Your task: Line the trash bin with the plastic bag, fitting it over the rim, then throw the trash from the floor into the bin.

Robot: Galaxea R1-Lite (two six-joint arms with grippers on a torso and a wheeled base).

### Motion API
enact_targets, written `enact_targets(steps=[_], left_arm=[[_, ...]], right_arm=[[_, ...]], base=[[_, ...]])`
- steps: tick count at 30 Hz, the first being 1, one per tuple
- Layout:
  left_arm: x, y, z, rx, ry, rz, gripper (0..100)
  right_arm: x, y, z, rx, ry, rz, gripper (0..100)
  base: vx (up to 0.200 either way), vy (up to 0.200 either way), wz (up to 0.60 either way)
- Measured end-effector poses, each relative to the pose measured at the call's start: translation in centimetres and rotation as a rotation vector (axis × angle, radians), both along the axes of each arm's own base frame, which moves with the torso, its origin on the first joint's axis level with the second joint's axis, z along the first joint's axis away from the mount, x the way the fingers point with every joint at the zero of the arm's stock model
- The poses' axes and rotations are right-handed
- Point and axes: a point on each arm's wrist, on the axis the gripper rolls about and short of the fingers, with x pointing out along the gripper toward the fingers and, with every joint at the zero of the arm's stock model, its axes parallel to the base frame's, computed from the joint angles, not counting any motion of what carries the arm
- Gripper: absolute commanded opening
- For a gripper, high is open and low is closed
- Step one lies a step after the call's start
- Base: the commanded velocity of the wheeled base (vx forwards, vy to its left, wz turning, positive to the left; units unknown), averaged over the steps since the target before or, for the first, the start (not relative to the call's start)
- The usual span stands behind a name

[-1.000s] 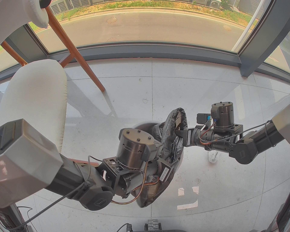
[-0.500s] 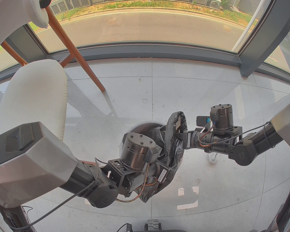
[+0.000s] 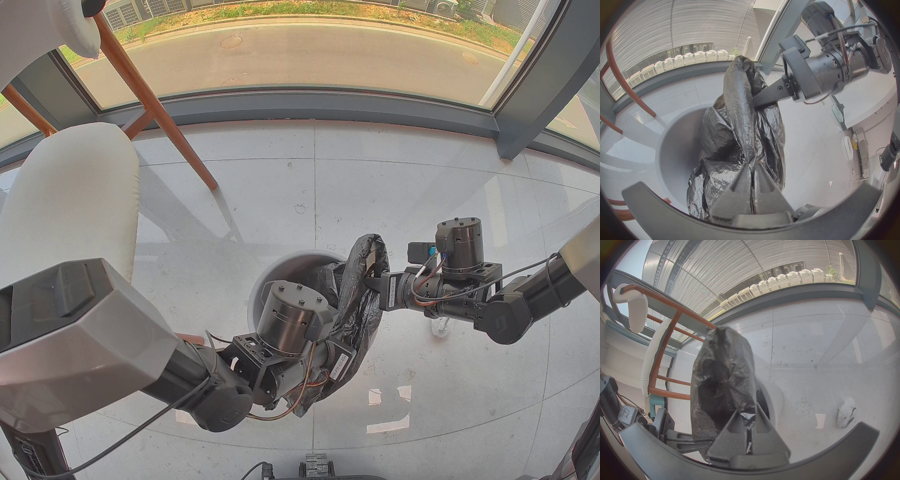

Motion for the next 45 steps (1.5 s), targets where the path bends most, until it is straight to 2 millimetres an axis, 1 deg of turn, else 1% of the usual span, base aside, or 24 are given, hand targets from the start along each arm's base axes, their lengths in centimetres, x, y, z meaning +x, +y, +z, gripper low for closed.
enact_targets(steps=[3, 6, 9, 13, 17, 20, 22, 24, 27, 33, 34, 38, 40, 43, 45], left_arm=[[-0.1, 0.3, 0.1, 0.000, 0.004, 0.000, 0], [0.0, 1.0, 1.2, -0.009, -0.002, 0.012, 0], [0.3, 2.2, 2.4, -0.011, 0.001, 0.031, 0], [0.9, 4.4, 4.6, -0.028, -0.010, 0.071, 0], [1.8, 6.7, 6.7, -0.063, -0.051, 0.131, 0], [2.2, 7.6, 7.4, -0.075, -0.070, 0.158, 0], [2.5, 8.2, 7.9, -0.084, -0.084, 0.174, 0], [2.6, 8.3, 8.3, -0.090, -0.093, 0.179, 0], [2.9, 8.4, 9.0, -0.106, -0.114, 0.187, 0], [3.4, 8.2, 10.1, -0.135, -0.145, 0.193, 0], [3.4, 8.1, 10.2, -0.138, -0.149, 0.192, 0], [3.4, 8.0, 10.4, -0.144, -0.154, 0.190, 0], [3.3, 7.8, 10.4, -0.145, -0.153, 0.186, 0], [3.4, 7.7, 10.2, -0.142, -0.149, 0.184, 0], [3.5, 7.6, 10.1, -0.141, -0.147, 0.182, 0]], right_arm=[[-0.3, -0.3, -0.4, -0.019, 0.004, 0.009, 0], [-0.3, -0.8, -0.5, -0.030, -0.030, 0.049, 0], [-0.2, -1.4, -0.4, -0.020, -0.087, 0.097, 0], [0.0, -2.4, -0.4, -0.005, -0.132, 0.130, 0], [0.6, -3.8, -0.7, -0.040, -0.171, 0.163, 0], [1.1, -4.8, -0.9, -0.068, -0.193, 0.182, 0], [1.9, -5.6, -1.2, -0.080, -0.207, 0.183, 0], [2.3, -5.8, -1.2, -0.082, -0.214, 0.179, 0], [3.5, -5.9, -1.2, -0.080, -0.237, 0.170, 0], [5.6, -5.4, -0.7, -0.074, -0.288, 0.164, 0], [6.0, -5.3, -0.6, -0.074, -0.299, 0.165, 100], [7.0, -5.1, -1.0, -0.084, -0.314, 0.168, 100], [7.1, -5.1, -1.4, -0.086, -0.304, 0.169, 100], [6.5, -5.1, -2.0, -0.087, -0.274, 0.177, 100], [5.6, -5.1, -2.6, -0.088, -0.233, 0.184, 100]], base=[[0.000, 0.000, 0.00], [0.000, 0.000, 0.00], [0.000, 0.000, 0.00], [0.000, 0.000, 0.00], [0.000, 0.000, 0.00], [0.000, 0.000, 0.00], [0.000, 0.000, 0.00], [0.000, 0.000, 0.00], [0.000, 0.000, 0.00], [0.000, 0.000, 0.00], [0.000, 0.000, 0.00], [0.000, 0.000, 0.00], [0.000, 0.000, 0.00], [0.000, 0.000, 0.00], [0.000, 0.000, 0.00]])
